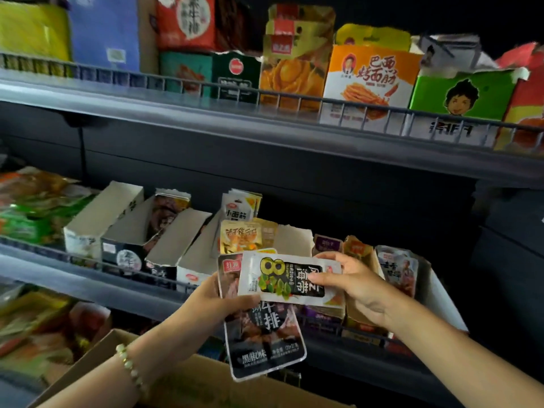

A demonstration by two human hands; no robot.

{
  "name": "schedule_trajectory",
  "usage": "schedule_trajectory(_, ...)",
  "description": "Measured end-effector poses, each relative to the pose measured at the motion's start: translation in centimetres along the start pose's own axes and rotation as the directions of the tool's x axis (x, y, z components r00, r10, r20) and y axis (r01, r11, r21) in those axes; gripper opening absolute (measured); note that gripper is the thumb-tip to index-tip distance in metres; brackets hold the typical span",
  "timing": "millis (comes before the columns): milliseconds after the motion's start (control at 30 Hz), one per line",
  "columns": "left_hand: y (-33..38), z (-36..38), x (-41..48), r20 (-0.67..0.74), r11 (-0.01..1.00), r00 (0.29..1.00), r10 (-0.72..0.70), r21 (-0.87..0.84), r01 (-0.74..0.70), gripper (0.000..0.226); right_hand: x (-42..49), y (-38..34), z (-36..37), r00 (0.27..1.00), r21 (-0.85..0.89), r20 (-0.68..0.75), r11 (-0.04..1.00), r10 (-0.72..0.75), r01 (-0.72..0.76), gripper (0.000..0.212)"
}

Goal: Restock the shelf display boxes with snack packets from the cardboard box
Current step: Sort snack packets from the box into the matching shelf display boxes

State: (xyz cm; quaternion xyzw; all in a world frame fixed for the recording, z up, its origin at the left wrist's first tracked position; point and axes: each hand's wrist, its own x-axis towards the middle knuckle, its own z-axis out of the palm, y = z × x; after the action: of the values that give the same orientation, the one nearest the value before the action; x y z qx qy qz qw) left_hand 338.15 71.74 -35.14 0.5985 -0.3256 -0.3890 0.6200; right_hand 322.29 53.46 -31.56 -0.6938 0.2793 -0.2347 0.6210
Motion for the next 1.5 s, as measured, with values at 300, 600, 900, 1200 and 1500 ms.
schedule_trajectory(300, -0.1, -13.0, -1.0, -0.284, 0.991, 0.953, 0.107, -0.048, -0.126, 0.032, 4.6, -3.5, 7.4, 0.979, -0.162, -0.158, 0.982, -0.125, 0.099, 0.016)
schedule_trajectory(600, 0.5, -23.4, 0.5, -0.491, 0.962, 0.842, 0.223, -0.027, -0.270, 0.024, 13.6, -7.9, 14.7, 0.964, -0.318, -0.155, 0.935, -0.216, 0.158, 0.011)
schedule_trajectory(900, 1.1, -26.4, 4.3, -0.495, 0.954, 0.829, 0.262, 0.005, -0.299, 0.016, 24.1, -6.9, 20.9, 0.937, -0.607, -0.045, 0.755, -0.346, 0.250, 0.017)
schedule_trajectory(1200, -0.4, -26.1, 5.0, -0.451, 0.954, 0.867, 0.213, -0.094, -0.283, 0.019, 27.4, -4.1, 22.6, 0.963, -0.842, 0.205, 0.470, -0.174, 0.264, 0.019)
schedule_trajectory(1500, -1.1, -24.4, 5.0, -0.420, 0.970, 0.892, 0.170, -0.090, -0.228, 0.023, 27.9, -1.8, 22.6, 0.918, -0.798, 0.076, 0.528, -0.389, 0.290, 0.029)
